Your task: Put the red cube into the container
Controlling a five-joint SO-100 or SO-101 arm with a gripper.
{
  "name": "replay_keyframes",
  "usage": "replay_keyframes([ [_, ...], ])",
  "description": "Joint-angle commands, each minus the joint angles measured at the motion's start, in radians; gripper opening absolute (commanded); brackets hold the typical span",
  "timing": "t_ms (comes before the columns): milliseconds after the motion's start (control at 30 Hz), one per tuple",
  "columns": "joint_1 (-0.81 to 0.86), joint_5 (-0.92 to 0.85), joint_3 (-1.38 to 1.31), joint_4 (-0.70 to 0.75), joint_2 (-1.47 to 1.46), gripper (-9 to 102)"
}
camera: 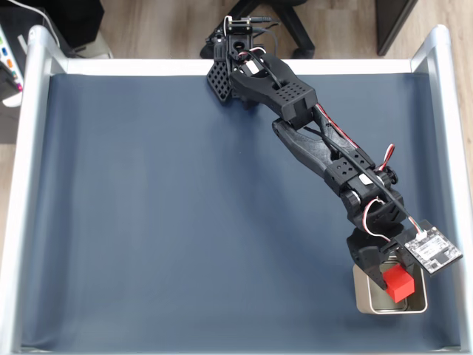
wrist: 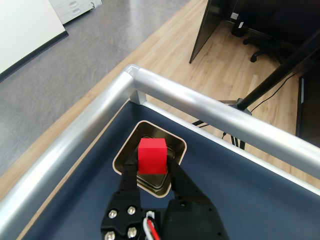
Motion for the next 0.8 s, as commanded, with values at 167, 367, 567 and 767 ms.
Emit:
replay_keyframes([
  [167,-0.012,0.005,-0.067,-0.014,0.006,19],
  [367,-0.012,0.006,-0.067,-0.020,0.006,21],
  [567,-0.012,0.006,-0.067,-0.025,0.009,21],
  [767,-0.012,0.014,-0.077,-0.028,0.017,18],
])
